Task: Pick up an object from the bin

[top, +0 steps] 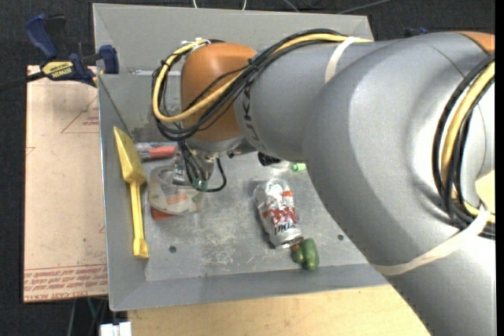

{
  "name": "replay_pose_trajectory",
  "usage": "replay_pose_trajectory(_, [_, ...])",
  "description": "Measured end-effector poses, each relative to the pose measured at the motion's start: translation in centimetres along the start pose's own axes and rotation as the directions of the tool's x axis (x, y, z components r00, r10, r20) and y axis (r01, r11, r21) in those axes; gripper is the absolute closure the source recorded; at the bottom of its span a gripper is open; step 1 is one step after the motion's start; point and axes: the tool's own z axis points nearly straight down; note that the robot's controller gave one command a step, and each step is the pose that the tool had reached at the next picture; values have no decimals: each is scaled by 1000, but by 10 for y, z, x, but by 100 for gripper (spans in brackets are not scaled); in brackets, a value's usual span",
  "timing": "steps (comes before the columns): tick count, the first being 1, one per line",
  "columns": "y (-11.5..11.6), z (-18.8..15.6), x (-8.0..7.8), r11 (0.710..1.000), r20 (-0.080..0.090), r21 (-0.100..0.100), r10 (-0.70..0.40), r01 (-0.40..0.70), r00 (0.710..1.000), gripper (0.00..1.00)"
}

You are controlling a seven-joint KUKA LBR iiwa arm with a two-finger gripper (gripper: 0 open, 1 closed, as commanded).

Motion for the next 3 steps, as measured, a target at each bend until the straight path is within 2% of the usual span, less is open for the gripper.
replay_pose_trajectory(1, [0, 0, 0, 1000, 0, 0, 0, 0, 1000, 100])
replay_pose_trajectory(2, [-2, -29, 3, 1000, -10, 6, 1, -1, 1000, 100])
replay_pose_trajectory(3, [0, -63, 0, 1000, -4, 2, 0, 0, 1000, 100])
